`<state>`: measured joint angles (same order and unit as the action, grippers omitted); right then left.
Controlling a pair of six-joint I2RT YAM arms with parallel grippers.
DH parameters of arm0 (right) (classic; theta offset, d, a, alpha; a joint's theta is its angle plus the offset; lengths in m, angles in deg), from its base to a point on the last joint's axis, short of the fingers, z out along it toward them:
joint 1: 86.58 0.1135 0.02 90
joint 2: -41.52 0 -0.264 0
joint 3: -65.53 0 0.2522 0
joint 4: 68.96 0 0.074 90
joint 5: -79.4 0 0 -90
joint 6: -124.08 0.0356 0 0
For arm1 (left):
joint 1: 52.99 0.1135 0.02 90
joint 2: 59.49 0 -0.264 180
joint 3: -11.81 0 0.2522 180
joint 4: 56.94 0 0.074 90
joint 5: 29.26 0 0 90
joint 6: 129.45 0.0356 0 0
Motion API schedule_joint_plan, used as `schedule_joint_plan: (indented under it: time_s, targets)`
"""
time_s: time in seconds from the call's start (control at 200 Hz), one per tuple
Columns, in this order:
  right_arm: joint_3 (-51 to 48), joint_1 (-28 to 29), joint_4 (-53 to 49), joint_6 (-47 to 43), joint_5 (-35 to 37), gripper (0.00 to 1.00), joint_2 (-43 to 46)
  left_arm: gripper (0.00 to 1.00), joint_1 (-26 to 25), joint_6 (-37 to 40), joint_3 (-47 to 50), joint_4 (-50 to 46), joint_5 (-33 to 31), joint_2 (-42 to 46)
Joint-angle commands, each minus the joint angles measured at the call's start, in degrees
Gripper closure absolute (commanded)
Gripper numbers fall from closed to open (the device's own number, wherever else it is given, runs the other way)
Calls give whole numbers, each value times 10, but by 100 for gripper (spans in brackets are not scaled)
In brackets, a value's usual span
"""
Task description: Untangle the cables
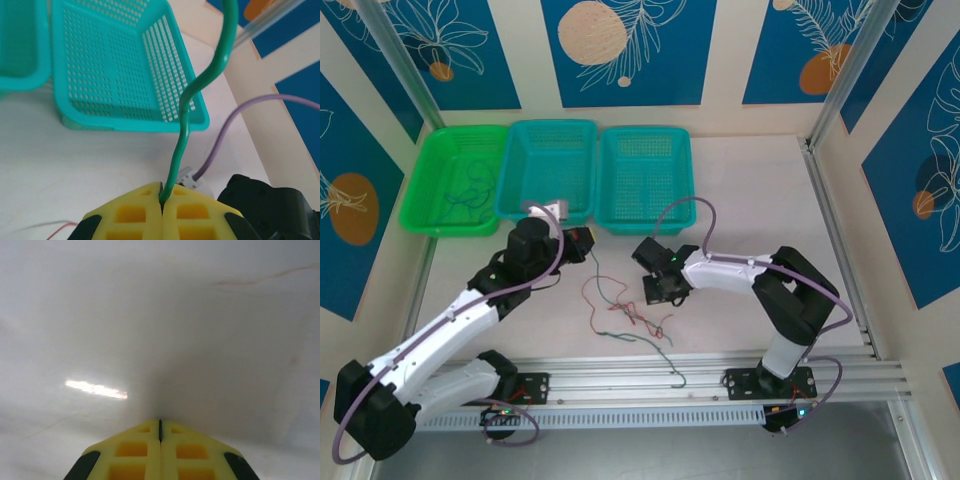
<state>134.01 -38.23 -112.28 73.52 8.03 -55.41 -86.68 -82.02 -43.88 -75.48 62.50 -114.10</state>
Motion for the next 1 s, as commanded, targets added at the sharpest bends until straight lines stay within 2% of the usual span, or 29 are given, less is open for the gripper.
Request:
schedule_joint_plan:
  time_s: [0.0,0.115,0.265,0.36,0.47,0.615,0.7,0.745,0.885,0.995]
  targets:
    - [-27,-26,-47,22,46,100,20,100,24,17,6,-25,-46,30]
    - [-48,-57,-60,23,68,100,35,100,46,31,-4,-45,-43,45]
    - [-45,-65,-55,-24,15,98,82,100,52,49,-20,-42,-16,29]
    - [-29,-46,-42,-48,-31,82,140,100,51,47,-18,-26,3,6]
    - [-28,-18,9,-73,-39,50,227,100,51,40,-14,-8,18,-10]
    - [-96,32,228,-189,-107,34,296,100,52,37,-21,6,37,-22]
    - [-130,77,364,-296,-126,32,274,100,52,40,-32,5,45,-26]
    - [-128,96,400,-347,-119,31,247,100,52,39,-37,4,50,-26]
    - [-54,112,366,-396,-101,32,130,100,52,21,-51,8,68,-23]
    - [-10,120,363,-396,-30,36,49,100,53,3,-59,20,90,-23]
